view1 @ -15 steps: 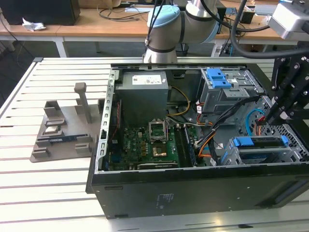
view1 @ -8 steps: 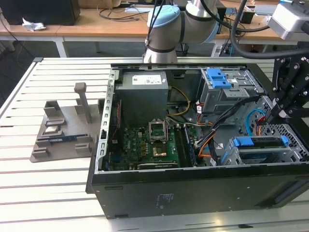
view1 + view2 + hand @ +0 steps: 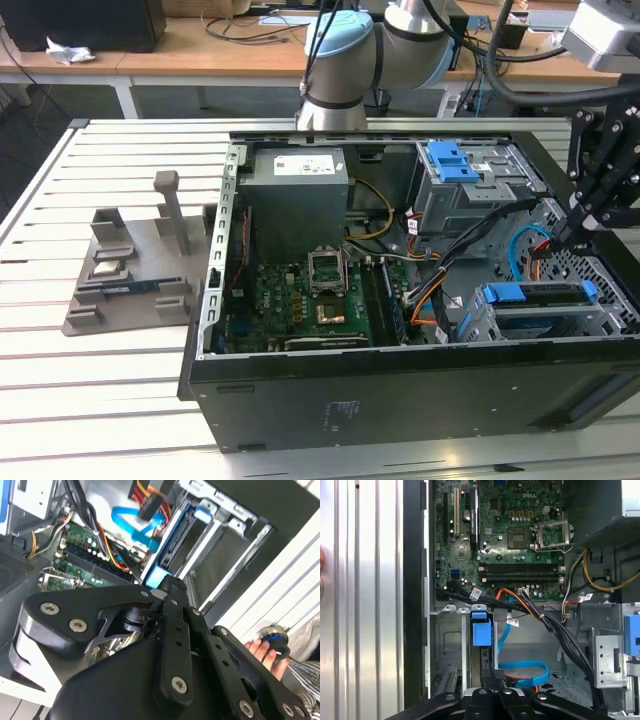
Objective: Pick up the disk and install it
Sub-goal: 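Insert the disk into the insertion slot, then insert the first disk wire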
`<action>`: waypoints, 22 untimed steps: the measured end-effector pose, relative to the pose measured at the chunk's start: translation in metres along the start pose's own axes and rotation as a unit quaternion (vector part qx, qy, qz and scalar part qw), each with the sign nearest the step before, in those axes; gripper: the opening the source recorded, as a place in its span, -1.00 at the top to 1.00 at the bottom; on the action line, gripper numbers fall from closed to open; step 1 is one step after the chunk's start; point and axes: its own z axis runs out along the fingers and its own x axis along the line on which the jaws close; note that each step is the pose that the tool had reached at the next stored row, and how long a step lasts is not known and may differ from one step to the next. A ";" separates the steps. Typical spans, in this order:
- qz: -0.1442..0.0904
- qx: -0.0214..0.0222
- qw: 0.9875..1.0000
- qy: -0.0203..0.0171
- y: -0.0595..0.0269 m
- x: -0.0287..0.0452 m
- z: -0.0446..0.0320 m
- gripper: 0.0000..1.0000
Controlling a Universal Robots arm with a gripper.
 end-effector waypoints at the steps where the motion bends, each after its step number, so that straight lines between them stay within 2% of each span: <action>1: 0.000 0.000 1.000 0.000 -0.0029 -0.0003 0.0002 0.79; 13: 0.000 0.000 1.000 0.000 -0.0045 -0.0003 0.0002 0.79; 14: 0.000 0.000 1.000 0.000 -0.0046 -0.0003 0.0003 0.66; 15: 0.000 0.000 1.000 0.000 -0.0046 -0.0003 0.0003 0.41; 17: 0.000 0.000 1.000 0.000 -0.0046 -0.0003 0.0003 0.41; 19: 0.000 0.000 1.000 0.000 -0.0047 -0.0003 0.0003 0.16; 22: 0.000 -0.001 1.000 0.000 -0.0103 -0.0041 0.0042 0.16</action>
